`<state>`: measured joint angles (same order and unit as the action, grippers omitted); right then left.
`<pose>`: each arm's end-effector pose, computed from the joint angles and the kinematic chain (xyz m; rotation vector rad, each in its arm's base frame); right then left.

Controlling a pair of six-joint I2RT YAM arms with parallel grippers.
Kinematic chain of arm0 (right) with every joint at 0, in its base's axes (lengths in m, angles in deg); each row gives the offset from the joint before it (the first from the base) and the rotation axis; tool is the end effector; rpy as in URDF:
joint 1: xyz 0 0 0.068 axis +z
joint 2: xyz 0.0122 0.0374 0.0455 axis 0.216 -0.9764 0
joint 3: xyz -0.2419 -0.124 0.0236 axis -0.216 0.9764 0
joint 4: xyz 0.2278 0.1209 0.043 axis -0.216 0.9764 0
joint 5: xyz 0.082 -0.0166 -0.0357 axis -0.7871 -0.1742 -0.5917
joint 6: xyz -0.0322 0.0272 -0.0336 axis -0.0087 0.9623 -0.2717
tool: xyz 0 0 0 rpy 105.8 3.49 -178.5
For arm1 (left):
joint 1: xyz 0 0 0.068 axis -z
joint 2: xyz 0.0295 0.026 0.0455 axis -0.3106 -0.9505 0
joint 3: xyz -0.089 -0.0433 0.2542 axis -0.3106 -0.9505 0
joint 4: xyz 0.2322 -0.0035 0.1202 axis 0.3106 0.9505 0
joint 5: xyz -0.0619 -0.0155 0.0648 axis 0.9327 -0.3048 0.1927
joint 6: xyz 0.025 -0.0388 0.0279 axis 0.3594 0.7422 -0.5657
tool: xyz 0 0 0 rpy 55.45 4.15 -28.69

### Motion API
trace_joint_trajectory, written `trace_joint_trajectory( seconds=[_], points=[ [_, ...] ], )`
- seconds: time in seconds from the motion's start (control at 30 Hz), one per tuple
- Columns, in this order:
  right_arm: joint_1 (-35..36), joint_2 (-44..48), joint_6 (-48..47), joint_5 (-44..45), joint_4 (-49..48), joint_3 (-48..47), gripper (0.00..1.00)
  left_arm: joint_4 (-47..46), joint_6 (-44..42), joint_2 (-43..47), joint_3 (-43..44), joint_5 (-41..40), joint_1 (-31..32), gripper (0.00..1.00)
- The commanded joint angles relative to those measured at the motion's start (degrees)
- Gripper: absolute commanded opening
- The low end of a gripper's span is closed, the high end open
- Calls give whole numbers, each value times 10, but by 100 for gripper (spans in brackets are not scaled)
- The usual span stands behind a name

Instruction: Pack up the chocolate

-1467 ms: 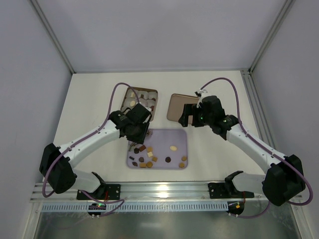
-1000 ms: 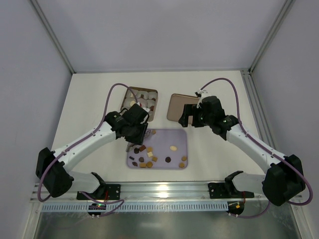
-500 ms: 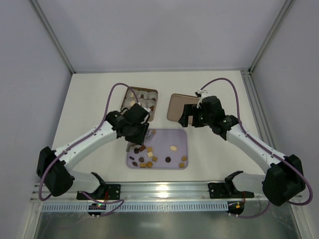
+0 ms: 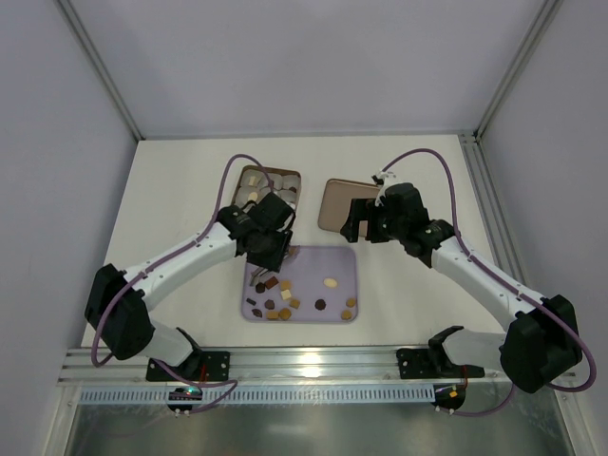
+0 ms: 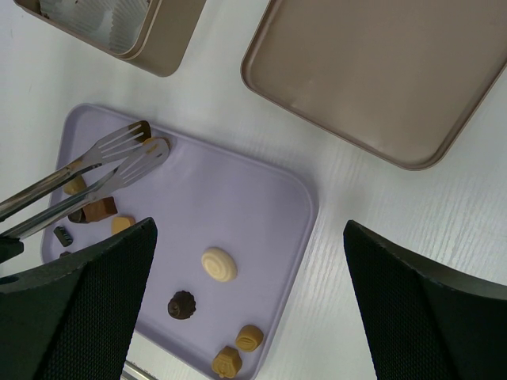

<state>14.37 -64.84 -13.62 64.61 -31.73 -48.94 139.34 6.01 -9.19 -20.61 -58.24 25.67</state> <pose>0.2364 0.1236 0.2676 -0.1783 2.2811 0.5548 0.2061 -0.1947 0.2683 0.4481 2.7453 -0.2341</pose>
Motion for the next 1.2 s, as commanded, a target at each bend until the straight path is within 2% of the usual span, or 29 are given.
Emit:
trace_joint_trajectory(
  seconds=[0.0, 0.37, 0.7, 1.17],
  points=[
    [1, 19, -3, 7, -18, -1, 100, -20, -14, -2, 27, -8, 1, 39],
    [1, 19, -1, 5, -21, 3, 100, -27, -21, -8, 25, -7, 1, 37],
    [1, 18, -1, 5, -21, 5, 100, -11, -29, -5, 23, 0, 1, 31],
    [1, 20, 0, 4, -21, 7, 100, 24, -25, 43, 8, 18, 2, 31]
  ],
)
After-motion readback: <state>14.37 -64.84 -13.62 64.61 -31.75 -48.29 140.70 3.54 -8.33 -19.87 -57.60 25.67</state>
